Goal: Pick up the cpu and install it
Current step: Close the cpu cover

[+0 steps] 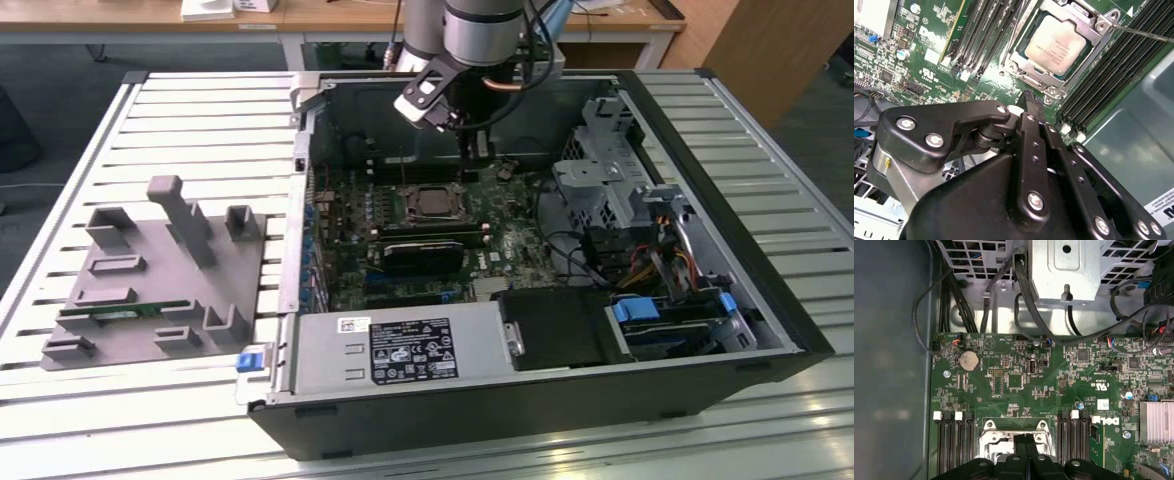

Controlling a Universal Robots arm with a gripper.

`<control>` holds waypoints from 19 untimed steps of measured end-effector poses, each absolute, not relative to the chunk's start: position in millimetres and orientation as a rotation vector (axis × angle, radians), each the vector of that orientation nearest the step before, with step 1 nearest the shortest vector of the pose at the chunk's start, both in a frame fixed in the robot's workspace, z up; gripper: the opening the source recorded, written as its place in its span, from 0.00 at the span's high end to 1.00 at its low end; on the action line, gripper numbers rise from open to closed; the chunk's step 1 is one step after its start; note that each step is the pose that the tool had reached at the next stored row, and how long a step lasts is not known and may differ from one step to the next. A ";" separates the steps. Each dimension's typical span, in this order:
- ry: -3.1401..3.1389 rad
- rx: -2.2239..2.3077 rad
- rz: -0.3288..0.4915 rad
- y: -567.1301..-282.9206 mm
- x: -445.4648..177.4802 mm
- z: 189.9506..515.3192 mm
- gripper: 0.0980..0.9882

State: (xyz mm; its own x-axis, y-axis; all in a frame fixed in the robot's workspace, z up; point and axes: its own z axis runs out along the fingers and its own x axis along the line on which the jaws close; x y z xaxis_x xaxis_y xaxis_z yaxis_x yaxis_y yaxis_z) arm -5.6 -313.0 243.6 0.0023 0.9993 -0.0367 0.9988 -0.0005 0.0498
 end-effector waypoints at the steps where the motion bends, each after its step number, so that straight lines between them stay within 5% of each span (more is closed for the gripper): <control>1: 2.177 2.180 0.014 -313.0 -6.3 243.6 0.99; 19: 2.177 2.180 0.014 -316.4 -18.5 238.7 0.99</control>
